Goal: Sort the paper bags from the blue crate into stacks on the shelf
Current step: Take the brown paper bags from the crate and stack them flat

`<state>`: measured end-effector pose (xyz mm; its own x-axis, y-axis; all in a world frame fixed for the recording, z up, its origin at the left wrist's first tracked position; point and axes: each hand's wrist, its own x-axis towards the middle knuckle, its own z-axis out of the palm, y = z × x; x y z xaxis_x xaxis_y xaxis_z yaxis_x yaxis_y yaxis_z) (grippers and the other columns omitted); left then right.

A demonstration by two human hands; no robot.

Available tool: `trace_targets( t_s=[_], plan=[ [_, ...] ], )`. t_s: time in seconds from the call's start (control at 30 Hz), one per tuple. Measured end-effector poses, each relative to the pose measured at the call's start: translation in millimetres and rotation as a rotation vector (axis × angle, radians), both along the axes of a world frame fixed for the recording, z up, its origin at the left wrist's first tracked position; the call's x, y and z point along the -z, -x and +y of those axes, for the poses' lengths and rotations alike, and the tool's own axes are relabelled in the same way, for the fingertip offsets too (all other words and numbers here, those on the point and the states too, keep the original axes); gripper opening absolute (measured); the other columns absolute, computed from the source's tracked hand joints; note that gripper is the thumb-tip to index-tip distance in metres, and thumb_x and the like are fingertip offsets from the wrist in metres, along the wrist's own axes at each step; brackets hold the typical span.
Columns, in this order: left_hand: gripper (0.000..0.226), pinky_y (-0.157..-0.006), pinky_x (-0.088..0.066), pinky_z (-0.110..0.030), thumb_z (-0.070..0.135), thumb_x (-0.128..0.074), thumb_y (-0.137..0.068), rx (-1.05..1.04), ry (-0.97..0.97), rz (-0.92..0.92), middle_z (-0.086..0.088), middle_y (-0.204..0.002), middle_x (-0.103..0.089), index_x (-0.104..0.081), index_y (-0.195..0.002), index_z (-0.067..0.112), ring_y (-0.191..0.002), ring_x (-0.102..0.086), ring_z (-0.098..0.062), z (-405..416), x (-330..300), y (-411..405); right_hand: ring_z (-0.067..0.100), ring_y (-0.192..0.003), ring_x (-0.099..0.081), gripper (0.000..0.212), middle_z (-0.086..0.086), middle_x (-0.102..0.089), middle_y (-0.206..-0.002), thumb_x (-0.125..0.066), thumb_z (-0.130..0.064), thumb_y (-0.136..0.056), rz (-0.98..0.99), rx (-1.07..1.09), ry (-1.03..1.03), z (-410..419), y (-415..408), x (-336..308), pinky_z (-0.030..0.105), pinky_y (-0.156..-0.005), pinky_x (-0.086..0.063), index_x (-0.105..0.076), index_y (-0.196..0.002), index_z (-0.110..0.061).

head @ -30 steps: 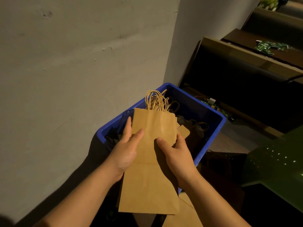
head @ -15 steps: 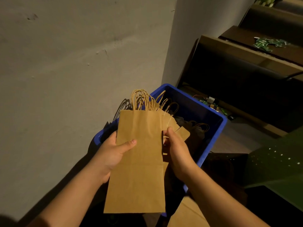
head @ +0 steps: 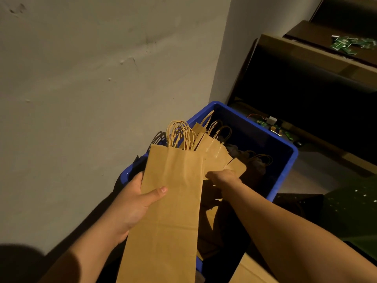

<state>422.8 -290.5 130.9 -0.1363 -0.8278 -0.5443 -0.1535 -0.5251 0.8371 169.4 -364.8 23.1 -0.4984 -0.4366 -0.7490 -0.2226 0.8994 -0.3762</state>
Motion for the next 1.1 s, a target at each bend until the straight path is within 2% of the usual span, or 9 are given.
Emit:
trace_targets(
  t_s=[0.07,0.13,0.23,0.37,0.53,0.67,0.87,1.0,1.1],
  plan=[
    [0.04,-0.087,-0.059,-0.045,0.031,-0.077,-0.084,-0.005,-0.004,0.005,0.01,-0.104,-0.078,-0.06,-0.12,0.038,-0.096,-0.076,-0.016,1.5,1.4,-3.9,0.03,-0.099,-0.053,0.097,0.015,-0.041,-0.137,-0.089,-0.053,-0.058,0.066,0.029,-0.08,0.7,4.6,22.1,0.039,-0.078,-0.057,-0.04,-0.132,-0.014],
    [0.042,-0.087,-0.059,-0.045,0.032,-0.077,-0.082,-0.009,-0.006,0.006,0.01,-0.104,-0.079,-0.061,-0.12,0.038,-0.094,-0.077,-0.015,3.1,2.9,-6.7,0.03,-0.094,-0.045,0.096,0.014,-0.038,-0.137,-0.085,-0.051,-0.068,0.055,0.052,-0.099,9.0,-1.9,8.2,0.037,-0.081,-0.054,-0.032,-0.14,-0.015],
    [0.038,-0.084,-0.06,-0.044,0.031,-0.076,-0.085,-0.028,-0.014,0.005,0.01,-0.104,-0.079,-0.061,-0.12,0.037,-0.091,-0.077,-0.014,2.9,5.6,-10.0,0.031,-0.101,-0.055,0.084,0.012,-0.045,-0.121,-0.086,-0.045,-0.07,-0.015,0.071,-0.09,5.6,2.7,21.4,0.041,-0.084,-0.057,-0.043,-0.13,-0.005],
    [0.035,-0.076,-0.058,-0.038,0.029,-0.075,-0.087,-0.047,-0.024,0.011,0.011,-0.101,-0.079,-0.061,-0.118,0.037,-0.087,-0.077,-0.013,2.7,7.8,-11.5,0.034,-0.103,-0.061,0.06,0.014,-0.054,-0.118,-0.084,-0.038,-0.079,-0.136,0.101,-0.102,5.1,-0.2,10.9,0.049,-0.092,-0.059,-0.057,-0.12,-0.003],
    [0.041,-0.09,-0.058,-0.05,0.031,-0.077,-0.083,-0.056,-0.042,0.003,0.006,-0.105,-0.079,-0.062,-0.121,0.035,-0.097,-0.076,-0.021,2.5,8.1,-11.7,0.036,-0.09,-0.067,0.032,0.02,-0.066,-0.104,-0.079,-0.022,-0.089,-0.331,0.174,-0.006,9.2,-4.7,3.4,0.049,-0.086,-0.061,-0.063,-0.108,-0.003],
    [0.038,-0.085,-0.059,-0.045,0.029,-0.076,-0.085,-0.065,-0.035,0.011,0.008,-0.104,-0.079,-0.062,-0.121,0.034,-0.094,-0.076,-0.018,1.9,8.0,-11.2,0.035,-0.09,-0.068,0.031,0.021,-0.069,-0.104,-0.08,-0.02,-0.089,-0.358,0.109,0.022,11.0,-12.2,4.7,0.044,-0.075,-0.061,-0.066,-0.108,-0.001],
    [0.047,-0.092,-0.058,-0.052,0.033,-0.078,-0.079,-0.079,-0.037,0.007,0.005,-0.106,-0.079,-0.063,-0.123,0.032,-0.099,-0.075,-0.023,1.7,9.1,-10.6,0.036,-0.096,-0.07,0.022,0.022,-0.069,-0.103,-0.073,-0.014,-0.094,-0.343,0.337,0.096,10.6,-0.6,4.9,0.049,-0.09,-0.06,-0.064,-0.107,0.001],
    [0.043,-0.093,-0.058,-0.053,0.03,-0.078,-0.083,-0.082,-0.033,0.012,0.005,-0.106,-0.079,-0.063,-0.124,0.032,-0.099,-0.075,-0.023,1.4,10.9,-9.5,0.036,-0.091,-0.07,0.032,0.02,-0.069,-0.102,-0.079,-0.016,-0.088,-0.361,0.342,0.248,12.6,-5.5,5.9,0.044,-0.074,-0.061,-0.059,-0.111,-0.006],
    [0.04,-0.092,-0.058,-0.052,0.028,-0.077,-0.086,-0.084,-0.035,0.012,0.005,-0.106,-0.079,-0.064,-0.124,0.032,-0.099,-0.075,-0.023,0.0,11.2,-9.9,0.036,-0.091,-0.07,0.034,0.019,-0.071,-0.103,-0.079,-0.015,-0.088,-0.377,0.341,0.319,12.8,-7.8,7.5,0.044,-0.074,-0.061,-0.06,-0.116,-0.007]
  ],
)
